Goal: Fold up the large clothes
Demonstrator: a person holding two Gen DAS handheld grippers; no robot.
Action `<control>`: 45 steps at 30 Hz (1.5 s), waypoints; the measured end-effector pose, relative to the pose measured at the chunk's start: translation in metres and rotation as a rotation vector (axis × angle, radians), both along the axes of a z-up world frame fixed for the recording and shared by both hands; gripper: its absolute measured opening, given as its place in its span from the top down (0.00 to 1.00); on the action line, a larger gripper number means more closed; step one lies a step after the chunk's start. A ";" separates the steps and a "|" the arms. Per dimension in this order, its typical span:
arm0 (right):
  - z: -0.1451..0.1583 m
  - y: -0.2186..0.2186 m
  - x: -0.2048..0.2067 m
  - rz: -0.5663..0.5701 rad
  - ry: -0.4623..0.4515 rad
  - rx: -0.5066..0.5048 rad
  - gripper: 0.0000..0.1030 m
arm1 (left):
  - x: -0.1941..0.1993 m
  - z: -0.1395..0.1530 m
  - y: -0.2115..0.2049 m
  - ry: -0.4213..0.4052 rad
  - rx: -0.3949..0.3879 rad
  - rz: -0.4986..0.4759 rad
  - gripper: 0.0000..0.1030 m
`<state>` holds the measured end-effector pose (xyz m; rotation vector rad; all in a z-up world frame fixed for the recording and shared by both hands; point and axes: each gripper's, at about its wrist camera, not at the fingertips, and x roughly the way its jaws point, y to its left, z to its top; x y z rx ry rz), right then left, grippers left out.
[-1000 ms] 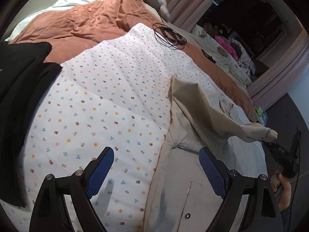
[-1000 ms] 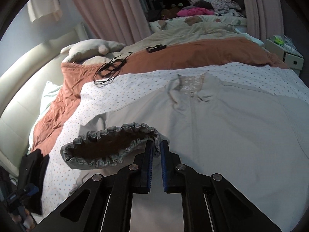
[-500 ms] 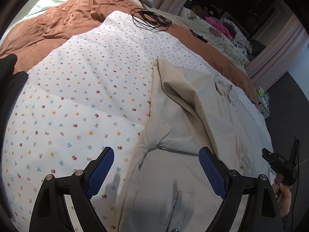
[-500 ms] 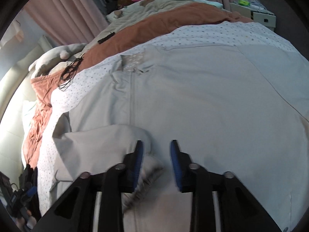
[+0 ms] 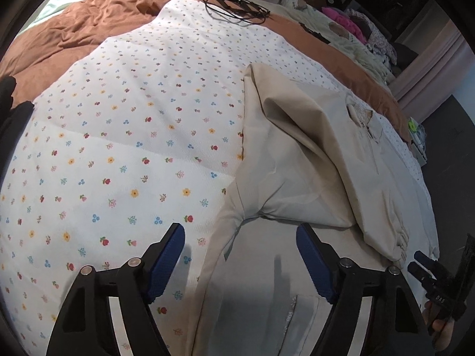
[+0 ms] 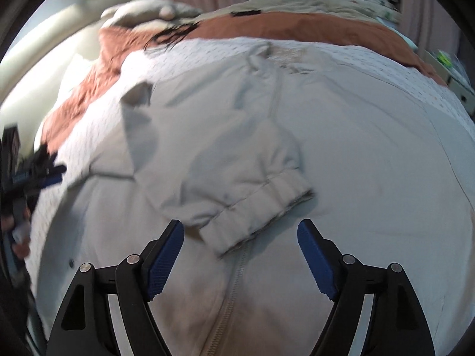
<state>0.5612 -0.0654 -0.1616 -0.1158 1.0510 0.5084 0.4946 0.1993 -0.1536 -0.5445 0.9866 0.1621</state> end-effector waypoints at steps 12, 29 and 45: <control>-0.017 0.024 0.015 -0.012 -0.069 -0.182 0.85 | 0.015 -0.029 -0.016 0.091 0.085 -0.078 0.51; 0.140 -0.010 0.040 -0.093 -0.268 0.104 0.95 | 0.010 -0.032 0.011 0.069 0.039 0.004 0.87; 0.063 -0.111 0.095 -0.466 -0.086 0.056 0.84 | 0.005 -0.028 0.012 0.068 0.035 0.009 0.87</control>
